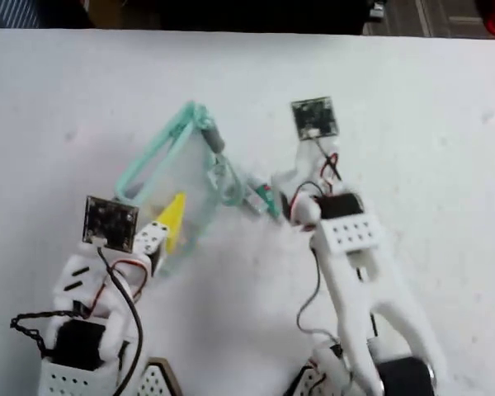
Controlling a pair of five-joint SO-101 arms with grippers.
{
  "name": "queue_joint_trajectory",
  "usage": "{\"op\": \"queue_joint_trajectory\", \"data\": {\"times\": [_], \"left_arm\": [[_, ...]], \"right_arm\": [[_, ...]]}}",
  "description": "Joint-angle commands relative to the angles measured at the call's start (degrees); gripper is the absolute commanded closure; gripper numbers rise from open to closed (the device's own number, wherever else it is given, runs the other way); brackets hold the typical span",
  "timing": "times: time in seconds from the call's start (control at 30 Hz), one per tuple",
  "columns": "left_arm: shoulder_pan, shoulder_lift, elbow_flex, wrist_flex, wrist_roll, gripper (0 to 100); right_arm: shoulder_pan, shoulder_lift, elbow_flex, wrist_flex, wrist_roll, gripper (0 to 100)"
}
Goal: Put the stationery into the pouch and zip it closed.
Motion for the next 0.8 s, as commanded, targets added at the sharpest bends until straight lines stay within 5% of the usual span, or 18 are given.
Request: {"op": "queue_joint_trajectory", "data": {"times": [0.0, 0.47, 0.77], "left_arm": [[-0.7, -0.7, -0.4, -1.8, 0.6, 77], [-0.7, -0.7, -0.5, -1.8, 0.6, 77], [-0.7, -0.7, -0.5, -1.8, 0.6, 77]], "right_arm": [[-0.9, 8.0, -4.9, -1.5, 6.2, 86.1], [-3.9, 19.7, -13.3, 4.0, 6.9, 86.2], [-3.9, 24.2, -11.1, -2.8, 7.0, 86.1]]}}
